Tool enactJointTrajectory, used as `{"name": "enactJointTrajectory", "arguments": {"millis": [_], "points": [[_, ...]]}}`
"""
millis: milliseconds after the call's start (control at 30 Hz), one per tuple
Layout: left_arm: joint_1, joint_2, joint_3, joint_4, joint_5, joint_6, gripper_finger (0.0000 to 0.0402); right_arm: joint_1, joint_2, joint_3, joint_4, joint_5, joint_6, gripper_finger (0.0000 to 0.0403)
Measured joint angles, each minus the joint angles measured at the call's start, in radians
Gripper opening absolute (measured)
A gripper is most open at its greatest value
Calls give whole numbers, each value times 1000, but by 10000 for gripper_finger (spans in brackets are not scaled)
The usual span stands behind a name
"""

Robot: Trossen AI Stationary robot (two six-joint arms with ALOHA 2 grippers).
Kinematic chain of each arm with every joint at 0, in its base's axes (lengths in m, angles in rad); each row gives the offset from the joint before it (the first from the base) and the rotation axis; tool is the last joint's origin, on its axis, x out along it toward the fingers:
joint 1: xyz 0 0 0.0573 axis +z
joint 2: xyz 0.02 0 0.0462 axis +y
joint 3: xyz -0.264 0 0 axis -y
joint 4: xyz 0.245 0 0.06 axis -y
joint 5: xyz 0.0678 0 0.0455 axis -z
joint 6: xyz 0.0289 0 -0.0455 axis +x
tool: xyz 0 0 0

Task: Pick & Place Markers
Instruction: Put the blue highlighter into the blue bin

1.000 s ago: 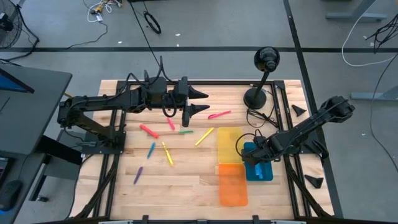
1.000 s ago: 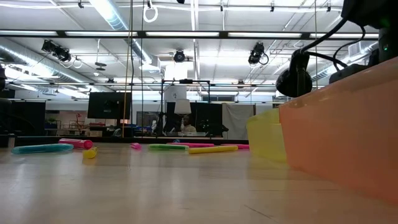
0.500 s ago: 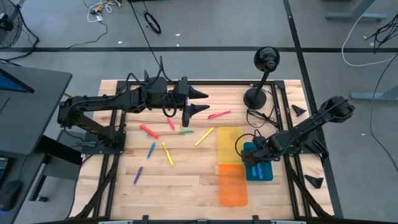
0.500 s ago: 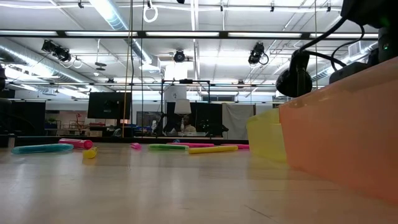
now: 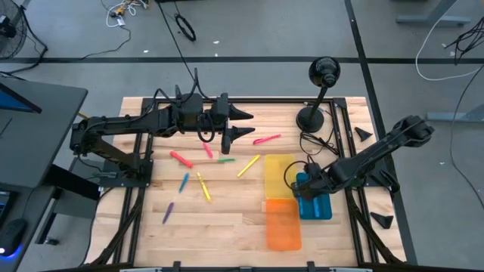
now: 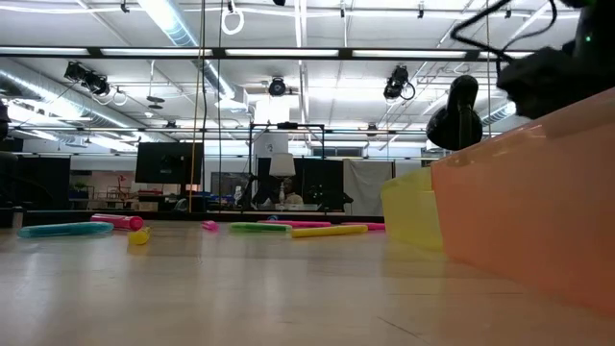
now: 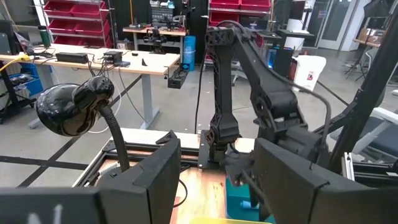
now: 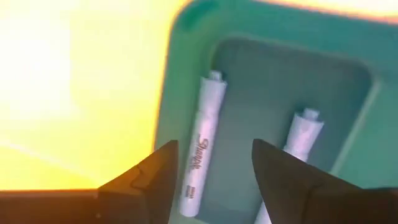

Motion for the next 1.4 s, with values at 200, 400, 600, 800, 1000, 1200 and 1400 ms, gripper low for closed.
{"name": "enactJointTrajectory", "arguments": {"millis": [200,400,600,800,1000,1200,1400], "points": [[0,0,0,0,0,0,209,0,-38,104,-162,111,-74,206],[0,0,0,0,0,-9,209,-5,-66,200,-198,322,-234,206],[0,0,0,0,0,-35,209,-47,-73,276,-147,440,-510,206],[-3,0,0,0,1,-42,209,-113,-73,295,142,428,-918,206],[-3,0,0,0,1,-88,209,-171,-73,295,490,350,-1286,206],[-3,0,0,0,1,-92,209,-191,-73,295,737,305,-1519,206],[-3,0,0,0,1,-96,209,-191,-73,295,904,262,-1624,206]]}}
